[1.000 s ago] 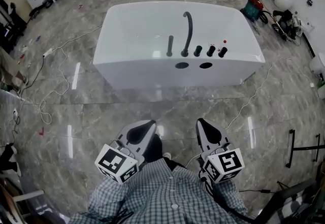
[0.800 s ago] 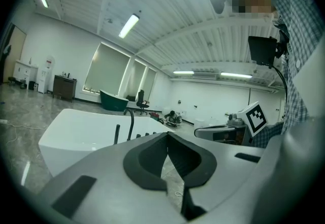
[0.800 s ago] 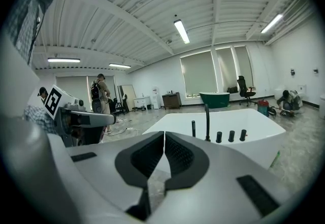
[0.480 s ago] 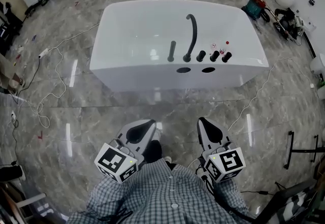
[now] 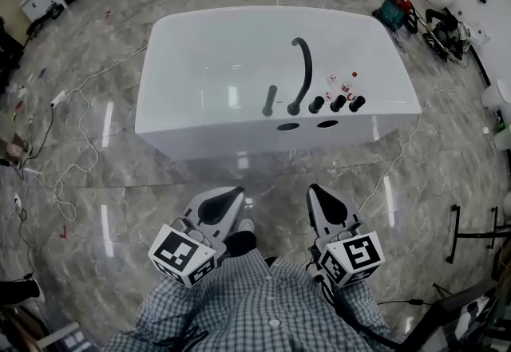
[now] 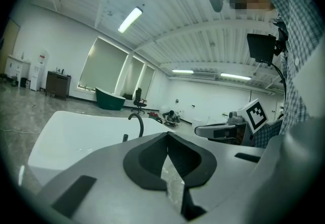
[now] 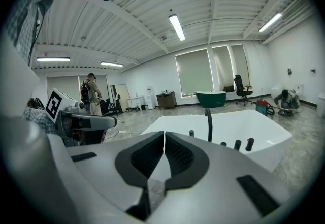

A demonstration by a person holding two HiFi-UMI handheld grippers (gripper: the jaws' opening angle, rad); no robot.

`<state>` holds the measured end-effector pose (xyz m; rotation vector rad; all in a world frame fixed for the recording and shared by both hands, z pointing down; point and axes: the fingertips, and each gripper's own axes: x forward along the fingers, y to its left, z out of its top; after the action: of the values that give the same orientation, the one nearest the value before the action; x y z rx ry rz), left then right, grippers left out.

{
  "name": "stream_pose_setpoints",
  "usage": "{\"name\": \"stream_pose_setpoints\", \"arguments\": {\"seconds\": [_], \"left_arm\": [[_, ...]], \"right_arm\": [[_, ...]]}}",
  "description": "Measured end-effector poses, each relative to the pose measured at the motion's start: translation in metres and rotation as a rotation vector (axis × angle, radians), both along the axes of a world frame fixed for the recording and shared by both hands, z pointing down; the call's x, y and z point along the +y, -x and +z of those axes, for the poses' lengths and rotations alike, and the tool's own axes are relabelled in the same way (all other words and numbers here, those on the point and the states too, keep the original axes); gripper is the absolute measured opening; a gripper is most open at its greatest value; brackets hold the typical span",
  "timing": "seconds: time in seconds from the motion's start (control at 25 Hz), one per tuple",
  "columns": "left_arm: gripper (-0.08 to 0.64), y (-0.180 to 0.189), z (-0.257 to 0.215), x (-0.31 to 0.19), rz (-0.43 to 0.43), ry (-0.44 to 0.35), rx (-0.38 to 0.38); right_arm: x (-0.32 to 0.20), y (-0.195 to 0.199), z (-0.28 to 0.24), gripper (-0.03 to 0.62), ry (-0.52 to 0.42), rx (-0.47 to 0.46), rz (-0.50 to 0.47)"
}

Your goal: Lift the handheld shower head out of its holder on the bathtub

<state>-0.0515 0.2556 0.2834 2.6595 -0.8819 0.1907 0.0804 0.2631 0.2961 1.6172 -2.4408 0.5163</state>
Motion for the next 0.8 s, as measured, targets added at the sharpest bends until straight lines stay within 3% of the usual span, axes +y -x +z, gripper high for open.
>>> {"name": "stream_pose_setpoints", "arguments": {"seconds": [0.8], "left_arm": [[0.006, 0.029, 0.011, -0.089, -0.014, 0.037, 0.02]], "right_arm": [[-0.086, 0.024, 0.005, 0.02, 0.02, 0.005, 0.013]]}}
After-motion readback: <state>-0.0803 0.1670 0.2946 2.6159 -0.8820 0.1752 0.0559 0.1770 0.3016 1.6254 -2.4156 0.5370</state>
